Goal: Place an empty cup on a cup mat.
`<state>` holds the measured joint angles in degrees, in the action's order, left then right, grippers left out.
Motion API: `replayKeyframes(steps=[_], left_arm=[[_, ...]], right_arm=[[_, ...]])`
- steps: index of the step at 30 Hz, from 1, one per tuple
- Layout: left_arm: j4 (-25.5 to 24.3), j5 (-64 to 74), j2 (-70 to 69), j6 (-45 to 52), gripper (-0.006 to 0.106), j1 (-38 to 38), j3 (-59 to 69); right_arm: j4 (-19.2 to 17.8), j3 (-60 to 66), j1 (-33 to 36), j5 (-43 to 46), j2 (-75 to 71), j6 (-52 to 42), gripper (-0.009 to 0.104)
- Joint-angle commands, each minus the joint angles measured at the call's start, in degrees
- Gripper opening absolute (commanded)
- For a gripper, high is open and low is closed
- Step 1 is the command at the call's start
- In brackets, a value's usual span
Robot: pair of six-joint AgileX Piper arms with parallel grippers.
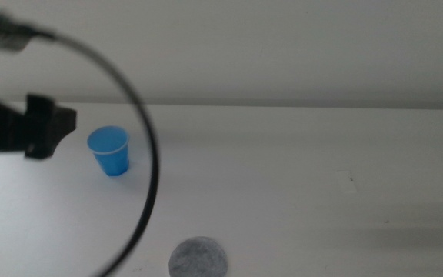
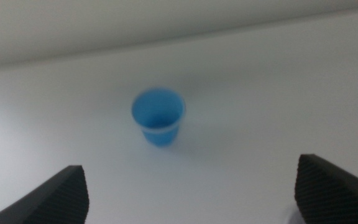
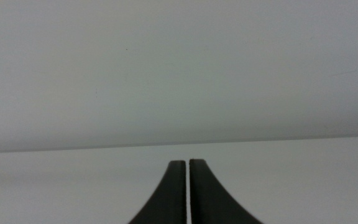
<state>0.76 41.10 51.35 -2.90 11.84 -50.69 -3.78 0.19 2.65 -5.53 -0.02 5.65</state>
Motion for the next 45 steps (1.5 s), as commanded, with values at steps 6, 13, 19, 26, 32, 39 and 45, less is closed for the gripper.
replayKeyframes(steps=[6,13,19,26,32,39,45], left_arm=[[1.6,19.6,16.0,-0.2,0.088,0.2,-19.0],[1.1,24.1,27.6,-0.5,0.088,0.2,-30.0],[0.1,27.6,34.9,-2.8,0.088,0.2,-35.2],[-0.8,34.0,44.6,-3.0,0.088,0.2,-42.8],[-1.2,33.2,49.7,-2.6,0.088,-0.5,-45.6],[0.4,28.9,53.7,-1.5,0.088,-2.1,-45.6],[-0.2,26.4,56.2,-0.6,0.088,-3.3,-45.6]], right_arm=[[-0.6,2.0,0.2,0.3,-2.1,-0.1,-0.002],[-0.6,2.0,0.2,0.3,-2.1,-0.1,-0.002],[-0.6,2.0,0.2,0.3,-2.1,-0.1,-0.002],[-0.6,2.0,0.2,0.3,-2.1,-0.1,-0.002],[-0.6,2.0,0.2,0.3,-2.1,-0.1,-0.002],[-0.6,2.0,0.2,0.3,-2.1,-0.1,-0.002],[-0.6,2.0,0.2,0.3,-2.1,-0.1,-0.002]])
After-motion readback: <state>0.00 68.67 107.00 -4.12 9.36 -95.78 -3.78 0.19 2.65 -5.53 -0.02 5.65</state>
